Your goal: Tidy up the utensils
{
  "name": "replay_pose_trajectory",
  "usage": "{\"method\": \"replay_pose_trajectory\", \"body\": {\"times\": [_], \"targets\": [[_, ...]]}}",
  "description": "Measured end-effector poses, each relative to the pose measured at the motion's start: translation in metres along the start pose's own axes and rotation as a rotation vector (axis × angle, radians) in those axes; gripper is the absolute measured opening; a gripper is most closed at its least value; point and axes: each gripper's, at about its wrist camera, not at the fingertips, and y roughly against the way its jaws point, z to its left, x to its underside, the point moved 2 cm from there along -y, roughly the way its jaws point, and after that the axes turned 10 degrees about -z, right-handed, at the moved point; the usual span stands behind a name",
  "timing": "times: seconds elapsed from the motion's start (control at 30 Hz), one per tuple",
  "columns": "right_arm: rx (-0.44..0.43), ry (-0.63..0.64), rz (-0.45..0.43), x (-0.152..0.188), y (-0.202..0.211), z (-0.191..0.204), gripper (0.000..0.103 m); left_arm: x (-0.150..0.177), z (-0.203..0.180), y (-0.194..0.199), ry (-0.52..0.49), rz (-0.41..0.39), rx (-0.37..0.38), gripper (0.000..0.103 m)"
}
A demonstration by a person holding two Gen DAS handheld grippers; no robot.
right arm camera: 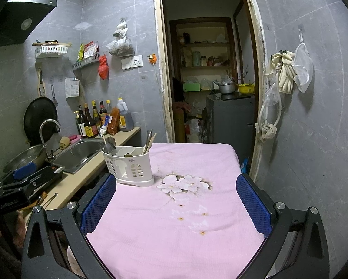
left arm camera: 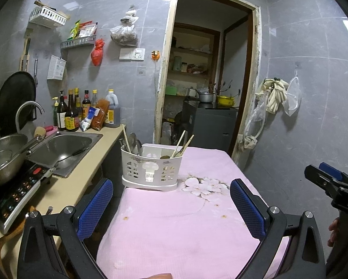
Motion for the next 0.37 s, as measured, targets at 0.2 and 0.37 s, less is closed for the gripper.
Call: {"method": "replay_pose_trajectory", "body": {"times": [0.2,0.37], "targets": [[-0.001,0.0,0.001,-0.0001,-0.0011,-0.0005,0.101,0.0018,-0.0037,-0.0042,-0.008,0.004,-0.004,0.102],[-0.001,0.0,0.002,-0.0006,-0.0016,0.0,0.101,0.0007,-0.0034,-0.0057,-0.009,0.005,-0.002,0.102]]}}
